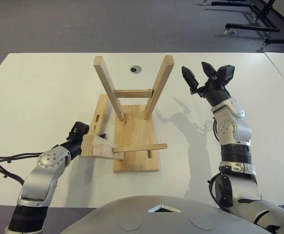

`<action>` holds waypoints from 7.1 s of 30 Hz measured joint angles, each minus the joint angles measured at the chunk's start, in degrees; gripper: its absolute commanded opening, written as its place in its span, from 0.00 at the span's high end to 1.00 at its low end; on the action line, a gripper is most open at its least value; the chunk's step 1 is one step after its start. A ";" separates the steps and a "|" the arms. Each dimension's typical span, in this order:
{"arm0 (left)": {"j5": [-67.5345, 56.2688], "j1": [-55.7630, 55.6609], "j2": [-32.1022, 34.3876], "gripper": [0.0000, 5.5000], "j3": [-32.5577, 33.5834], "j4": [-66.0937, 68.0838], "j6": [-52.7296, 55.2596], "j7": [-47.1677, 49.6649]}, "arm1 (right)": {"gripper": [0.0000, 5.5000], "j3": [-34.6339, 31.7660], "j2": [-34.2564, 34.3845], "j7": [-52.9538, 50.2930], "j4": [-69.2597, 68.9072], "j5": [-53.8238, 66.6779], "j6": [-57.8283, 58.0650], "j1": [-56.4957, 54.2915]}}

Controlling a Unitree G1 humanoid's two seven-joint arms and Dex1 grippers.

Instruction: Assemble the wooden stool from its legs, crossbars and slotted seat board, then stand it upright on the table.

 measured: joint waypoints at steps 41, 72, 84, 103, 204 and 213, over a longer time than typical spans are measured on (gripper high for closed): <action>-32.05 -31.93 2.24 0.63 19.65 2.89 -13.93 -19.77 | 0.07 -5.82 -3.53 8.74 -17.41 29.77 16.90 -3.81; -43.71 -34.18 5.45 0.63 5.04 -0.25 1.07 -39.53 | 0.59 5.61 3.09 15.05 -30.61 44.93 25.52 -8.85; -43.17 -34.18 6.31 0.50 4.94 1.00 1.71 -38.89 | 0.62 4.71 3.05 18.02 -29.59 43.22 24.16 -8.26; -51.22 -19.09 10.08 0.37 31.74 -1.13 2.95 -29.65 | 0.62 -9.45 -12.66 21.79 -26.65 48.64 31.83 6.38; -66.21 -2.13 9.07 0.37 37.46 -6.27 8.08 -26.28 | 0.63 12.57 -15.40 33.57 -39.08 19.68 1.29 27.22; -65.70 -0.78 8.42 0.37 36.78 -7.38 6.83 -26.25 | 0.63 13.66 -16.11 29.93 -38.76 17.32 2.64 25.01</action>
